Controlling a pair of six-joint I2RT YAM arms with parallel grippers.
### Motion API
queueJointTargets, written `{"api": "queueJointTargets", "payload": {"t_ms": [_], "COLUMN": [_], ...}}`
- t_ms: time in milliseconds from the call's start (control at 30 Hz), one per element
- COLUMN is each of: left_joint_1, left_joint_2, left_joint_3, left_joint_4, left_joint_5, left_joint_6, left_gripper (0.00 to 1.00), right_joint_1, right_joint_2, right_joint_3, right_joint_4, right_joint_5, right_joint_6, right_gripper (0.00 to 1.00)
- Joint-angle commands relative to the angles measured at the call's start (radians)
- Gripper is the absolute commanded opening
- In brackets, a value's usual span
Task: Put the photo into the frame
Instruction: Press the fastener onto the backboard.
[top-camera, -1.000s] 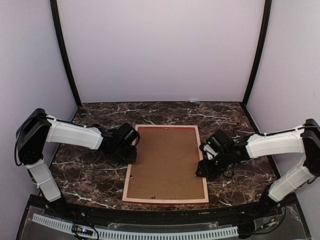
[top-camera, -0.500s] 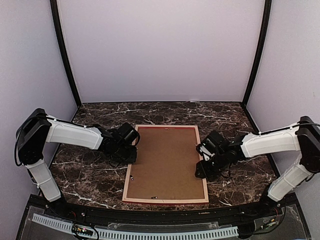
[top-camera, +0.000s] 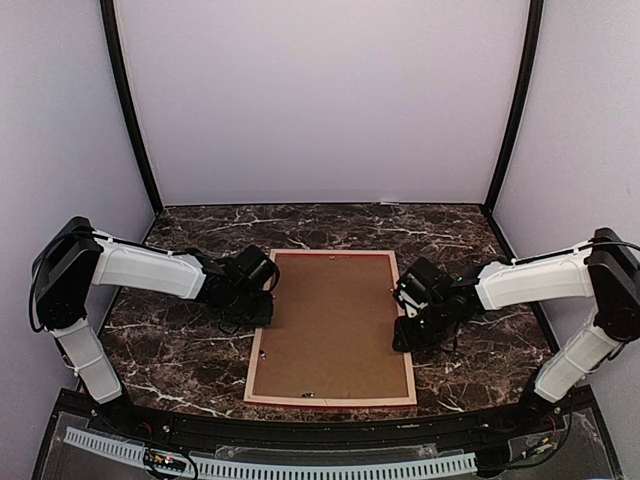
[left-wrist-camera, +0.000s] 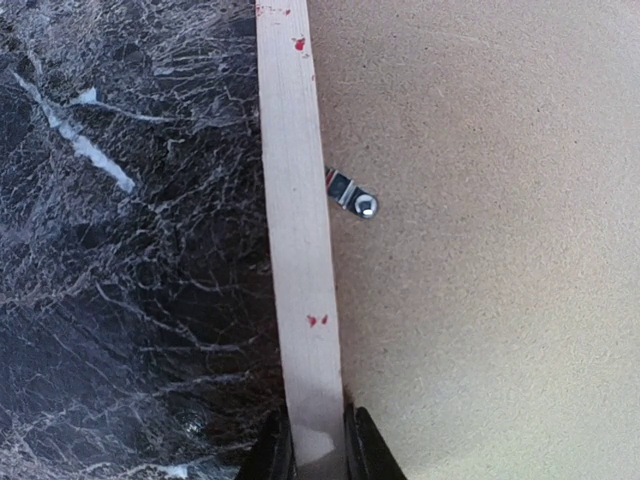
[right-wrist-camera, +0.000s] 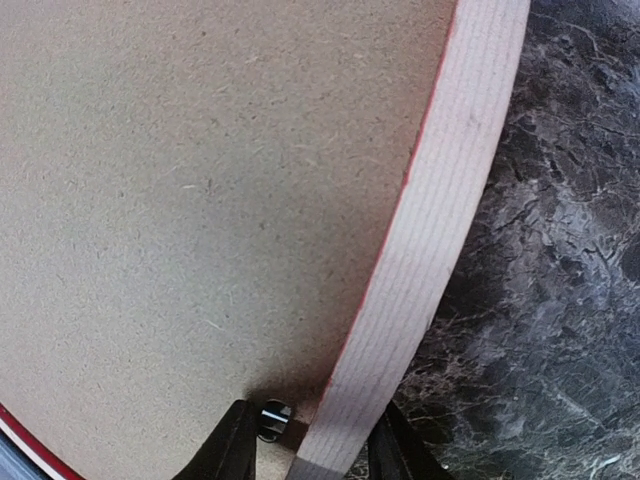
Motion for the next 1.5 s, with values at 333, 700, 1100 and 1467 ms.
{"api": "queueJointTargets", "payload": {"t_ms": [333, 700, 1100, 1467], "left_joint_1": [-0.007, -0.008, -0.008, -0.010], "left_joint_2": [0.015, 0.015, 0.015, 0.015], "left_joint_3": [-0.045, -0.044, -0.044, -0.048], "left_joint_4": [-0.009, -0.008, -0.009, -0.002], "left_joint_5": [0.066, 0.068, 0.070, 0.071], "left_joint_6": [0.029, 0.029, 0.028, 0.027], "left_gripper": [0.10, 0.10, 0.10, 0.10], "right_joint_1": [-0.041, -0.095, -0.134, -0.168], "right_joint_2": [0.052, 0.060, 0.054, 0.050], "right_joint_3": [-0.023, -0.072, -0.065, -0.079], "right_joint_4": [0.122, 0.179, 0.197, 0.222], "right_joint_5": [-0.056, -0.138, -0.183, -0.220], "right_joint_6": [0.033, 0.038, 0.043, 0.046], "right_gripper": [0.27, 0.20, 0.37, 0.33]}}
